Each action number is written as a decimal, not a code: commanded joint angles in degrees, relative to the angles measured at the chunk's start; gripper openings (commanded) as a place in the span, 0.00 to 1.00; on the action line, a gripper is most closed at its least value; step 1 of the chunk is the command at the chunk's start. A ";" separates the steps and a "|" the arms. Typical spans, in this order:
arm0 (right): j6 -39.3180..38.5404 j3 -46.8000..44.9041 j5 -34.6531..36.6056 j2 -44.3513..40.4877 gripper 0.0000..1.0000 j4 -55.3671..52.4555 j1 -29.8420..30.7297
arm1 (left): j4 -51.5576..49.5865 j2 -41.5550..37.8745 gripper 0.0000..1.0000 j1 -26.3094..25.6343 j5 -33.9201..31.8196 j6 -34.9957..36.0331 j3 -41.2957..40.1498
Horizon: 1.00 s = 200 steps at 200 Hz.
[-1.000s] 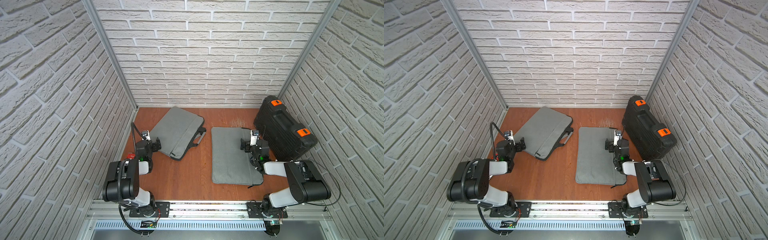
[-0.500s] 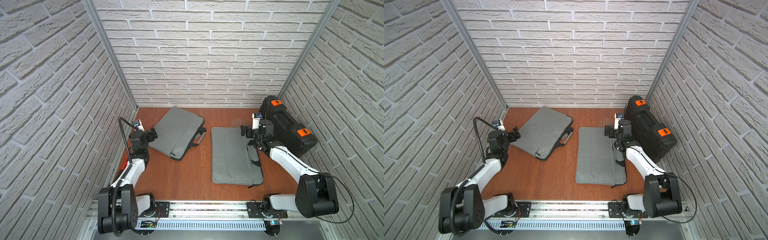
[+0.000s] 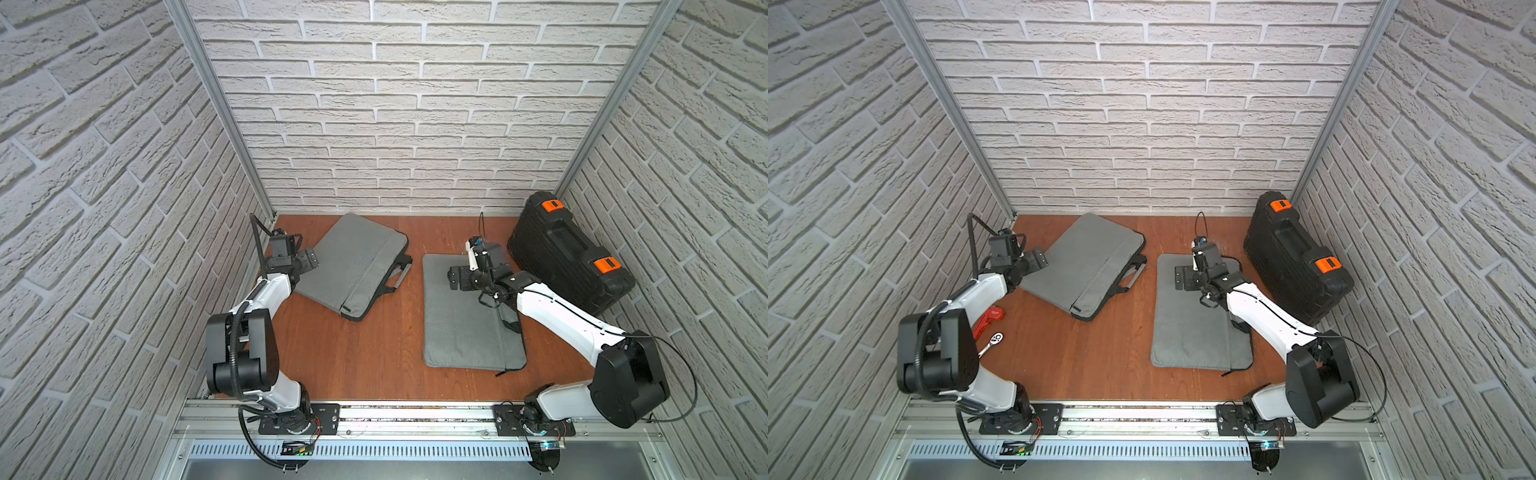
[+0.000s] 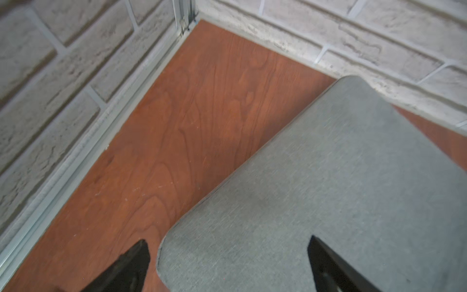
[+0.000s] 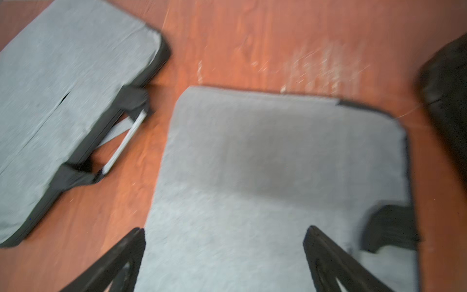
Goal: Open the zippered laptop bag and take out the laptop
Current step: Adjust the zippered laptop bag at the center of the board.
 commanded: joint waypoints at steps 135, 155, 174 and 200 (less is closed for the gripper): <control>16.88 22.94 -13.48 30.36 0.67 -0.40 17.40 | -11.61 13.77 0.92 4.17 9.20 -0.81 9.65; 17.20 24.62 -14.28 33.71 0.60 0.34 17.41 | -10.48 12.71 0.85 3.73 10.18 -1.49 7.41; 16.55 27.02 -14.53 36.23 0.54 0.40 17.40 | -9.85 11.47 0.81 3.04 10.22 -1.98 5.39; 14.97 31.52 -14.57 40.08 0.46 -1.28 17.37 | -8.81 9.72 0.75 1.93 10.67 -2.99 2.72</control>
